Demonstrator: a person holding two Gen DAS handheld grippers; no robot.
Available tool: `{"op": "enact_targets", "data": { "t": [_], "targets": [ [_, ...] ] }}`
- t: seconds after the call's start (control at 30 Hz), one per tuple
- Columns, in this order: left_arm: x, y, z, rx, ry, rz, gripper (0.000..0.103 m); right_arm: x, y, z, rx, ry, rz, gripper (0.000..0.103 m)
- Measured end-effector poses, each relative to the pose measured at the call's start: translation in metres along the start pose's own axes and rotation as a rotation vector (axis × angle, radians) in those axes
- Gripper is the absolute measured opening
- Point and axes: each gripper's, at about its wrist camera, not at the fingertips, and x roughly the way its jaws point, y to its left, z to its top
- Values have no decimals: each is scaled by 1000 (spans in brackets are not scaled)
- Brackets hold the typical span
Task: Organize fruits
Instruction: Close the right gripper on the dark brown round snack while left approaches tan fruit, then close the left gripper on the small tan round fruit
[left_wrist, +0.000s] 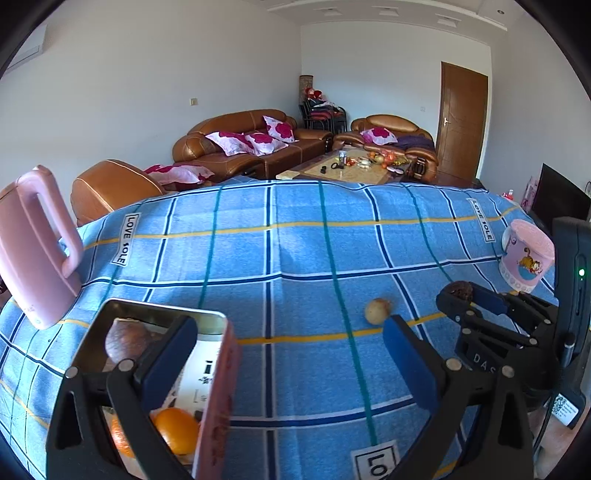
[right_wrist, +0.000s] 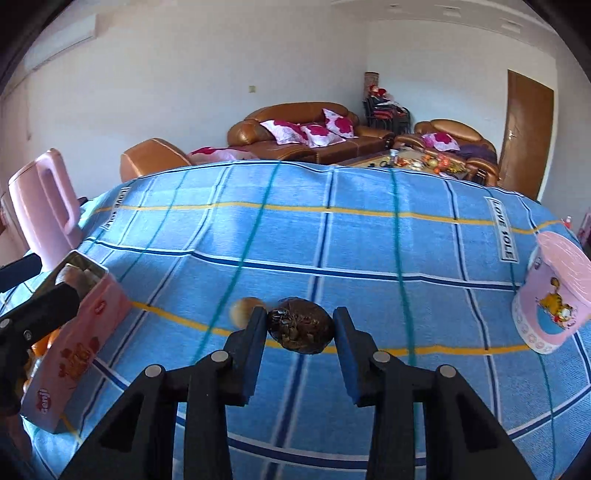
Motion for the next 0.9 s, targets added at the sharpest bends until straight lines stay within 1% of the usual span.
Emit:
{"op": "enact_targets", "data": {
  "t": [0.1,0.17,0.23,0.3,0.37,0.43,0.5,0.53,0.57,0.6,0.63,0.7,0.73,0.83,0.9],
  "targets": [
    [22,-21,4,18,41,-20,99,0,-18,-1,35,3,-38,39],
    [35,-35,5,40,62,-34,92,-1,-28,-2,55,4,-57,39],
    [46,-46,5,66,79,-41,90,-4,-36,-2,63,-2,-73,39],
    [57,-52,5,71,99,-53,87,-6,-39,-3,67,-2,-78,39],
    [68,-57,4,82,126,-73,80,-6,-44,-3,80,0,-75,39],
    [78,-61,4,88,155,-104,79,-6,-45,-5,86,0,-73,39],
    [88,-63,3,91,187,-130,75,-7,-44,-5,82,-2,-73,39],
    [93,-63,3,87,203,-145,68,-7,-44,-5,81,-4,-73,39],
    [96,-63,4,83,221,-166,58,-7,-44,-5,83,-4,-72,39],
    [99,-63,4,79,233,-184,55,-7,-44,-5,85,-4,-71,39],
    [99,-63,5,79,229,-191,54,-7,-45,-5,86,-3,-69,39],
    [100,-62,6,75,226,-203,50,-7,-45,-5,85,-6,-64,39],
    [100,-62,6,74,224,-208,46,-8,-44,-5,82,-8,-59,39],
    [97,-60,5,74,221,-245,29,-8,-41,-5,72,-12,-50,39],
    [95,-57,3,68,220,-255,29,-10,-39,-5,69,-19,-47,39]
  ]
}}
